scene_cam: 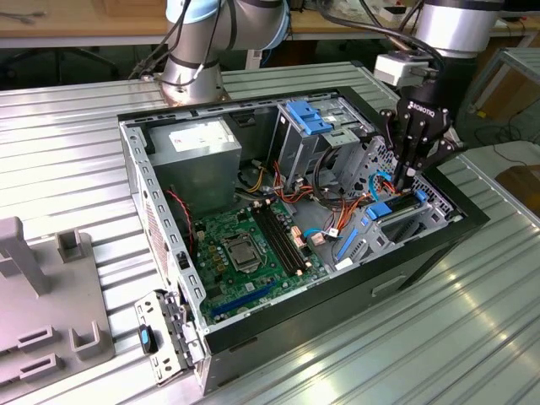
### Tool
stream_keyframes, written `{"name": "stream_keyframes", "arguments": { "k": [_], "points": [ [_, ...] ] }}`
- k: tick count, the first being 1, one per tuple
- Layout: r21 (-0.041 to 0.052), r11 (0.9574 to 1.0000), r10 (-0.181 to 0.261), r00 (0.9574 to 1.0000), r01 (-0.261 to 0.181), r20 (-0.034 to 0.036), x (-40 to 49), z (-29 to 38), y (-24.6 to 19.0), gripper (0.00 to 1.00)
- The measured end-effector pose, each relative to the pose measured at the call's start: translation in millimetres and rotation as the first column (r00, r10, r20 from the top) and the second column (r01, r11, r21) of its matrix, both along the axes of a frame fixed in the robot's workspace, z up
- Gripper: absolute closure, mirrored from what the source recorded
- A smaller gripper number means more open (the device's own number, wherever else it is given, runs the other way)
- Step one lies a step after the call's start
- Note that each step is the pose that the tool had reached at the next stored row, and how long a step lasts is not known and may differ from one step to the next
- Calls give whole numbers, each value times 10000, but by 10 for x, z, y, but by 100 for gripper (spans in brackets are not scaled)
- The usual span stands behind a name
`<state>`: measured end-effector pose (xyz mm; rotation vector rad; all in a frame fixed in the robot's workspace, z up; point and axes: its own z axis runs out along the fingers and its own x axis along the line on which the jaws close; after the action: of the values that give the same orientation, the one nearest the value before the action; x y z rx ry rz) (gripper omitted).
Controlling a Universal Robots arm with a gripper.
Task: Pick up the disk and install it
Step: 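Insert the first disk wire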
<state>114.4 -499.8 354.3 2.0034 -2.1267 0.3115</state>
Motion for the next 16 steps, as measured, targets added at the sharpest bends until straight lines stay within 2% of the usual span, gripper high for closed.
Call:
{"name": "stream_keyframes", "arguments": {
  "k": [2, 3, 5, 6, 7, 8, 11, 12, 13, 16],
  "points": [
    [106, 9999, 54, 10000, -54, 10, -2, -9, -32, 84],
    [190, 9998, 104, 9999, -105, 26, -3, -18, -63, 84],
    [213, 9996, 189, 9998, -190, 60, -5, -32, -104, 84],
    [216, 9993, 309, 9995, -311, 99, -6, -42, -113, 84],
    [210, 9991, 376, 9991, -379, 173, -7, -45, -115, 84],
    [235, 9989, 406, 9988, -412, 283, -26, -56, -118, 84],
    [274, 9987, 424, 9986, -433, 331, -44, -69, -118, 84],
    [336, 9985, 423, 9984, -436, 381, -45, -72, -121, 84],
    [565, 9974, 427, 9983, -450, 406, -46, -73, -128, 84],
    [808, 9957, 429, 9982, -462, 421, -52, -73, -157, 84]
  ]
}}
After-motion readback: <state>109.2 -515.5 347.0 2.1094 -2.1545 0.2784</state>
